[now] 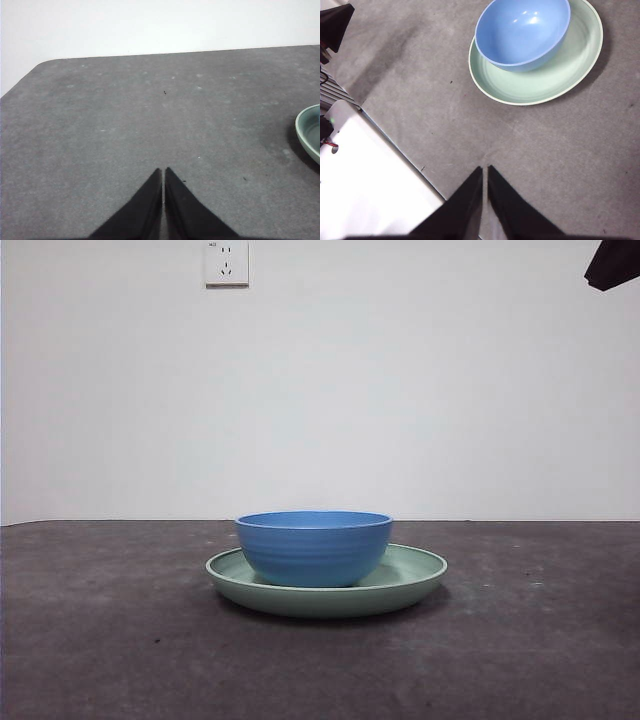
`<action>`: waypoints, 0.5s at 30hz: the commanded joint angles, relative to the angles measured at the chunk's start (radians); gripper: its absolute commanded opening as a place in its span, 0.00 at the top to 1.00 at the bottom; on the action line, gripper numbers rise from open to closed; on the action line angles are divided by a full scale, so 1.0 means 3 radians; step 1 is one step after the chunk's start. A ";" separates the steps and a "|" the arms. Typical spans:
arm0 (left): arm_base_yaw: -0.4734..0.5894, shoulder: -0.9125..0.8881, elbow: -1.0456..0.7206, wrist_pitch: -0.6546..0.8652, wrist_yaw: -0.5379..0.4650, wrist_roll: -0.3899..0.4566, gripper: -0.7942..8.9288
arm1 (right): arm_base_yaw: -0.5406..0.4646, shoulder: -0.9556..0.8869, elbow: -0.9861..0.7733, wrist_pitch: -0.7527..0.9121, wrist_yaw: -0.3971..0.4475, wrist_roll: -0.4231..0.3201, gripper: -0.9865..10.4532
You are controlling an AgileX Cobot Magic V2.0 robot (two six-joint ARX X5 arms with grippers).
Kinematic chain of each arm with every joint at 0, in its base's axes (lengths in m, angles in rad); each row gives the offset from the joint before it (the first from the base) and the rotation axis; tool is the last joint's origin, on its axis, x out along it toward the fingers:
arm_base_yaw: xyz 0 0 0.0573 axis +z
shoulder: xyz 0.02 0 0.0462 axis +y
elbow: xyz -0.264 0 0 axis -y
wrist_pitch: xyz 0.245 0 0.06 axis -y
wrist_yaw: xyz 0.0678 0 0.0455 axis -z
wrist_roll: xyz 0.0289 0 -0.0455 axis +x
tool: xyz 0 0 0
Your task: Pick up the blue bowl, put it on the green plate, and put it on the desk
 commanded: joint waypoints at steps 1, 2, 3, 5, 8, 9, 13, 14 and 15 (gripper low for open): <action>0.0004 -0.0008 -0.0069 -0.0027 -0.0004 -0.0034 0.91 | 0.0020 0.0025 0.0050 0.0032 -0.0001 -0.0038 0.90; 0.0004 -0.0008 -0.0069 -0.0027 -0.0004 -0.0034 0.91 | 0.0020 0.0025 0.0050 0.0032 -0.0001 -0.0038 0.90; 0.0004 -0.0008 -0.0069 -0.0027 -0.0004 -0.0034 0.91 | 0.0020 0.0025 0.0050 0.0032 -0.0003 -0.0038 0.90; 0.0004 -0.0008 -0.0069 -0.0027 -0.0004 -0.0034 0.91 | 0.0020 0.0025 0.0050 0.0034 -0.0001 -0.0038 0.90; 0.0004 -0.0008 -0.0069 -0.0027 -0.0004 -0.0034 0.91 | 0.0017 0.0004 0.0050 0.0084 0.0014 -0.0039 0.90; 0.0004 -0.0008 -0.0069 -0.0027 -0.0004 -0.0034 0.91 | -0.0015 -0.0036 0.0050 0.0106 0.0055 -0.0121 0.90; 0.0004 -0.0008 -0.0069 -0.0027 -0.0004 -0.0034 0.91 | -0.0177 -0.0231 0.0013 0.0340 0.0223 -0.0367 0.90; 0.0004 -0.0008 -0.0069 -0.0027 -0.0004 -0.0034 0.91 | -0.0259 -0.0332 -0.0038 0.0515 0.0237 -0.0360 0.90; 0.0004 -0.0008 -0.0069 -0.0027 -0.0004 -0.0034 0.91 | -0.0343 -0.0440 -0.0104 0.0682 0.0228 -0.0341 0.90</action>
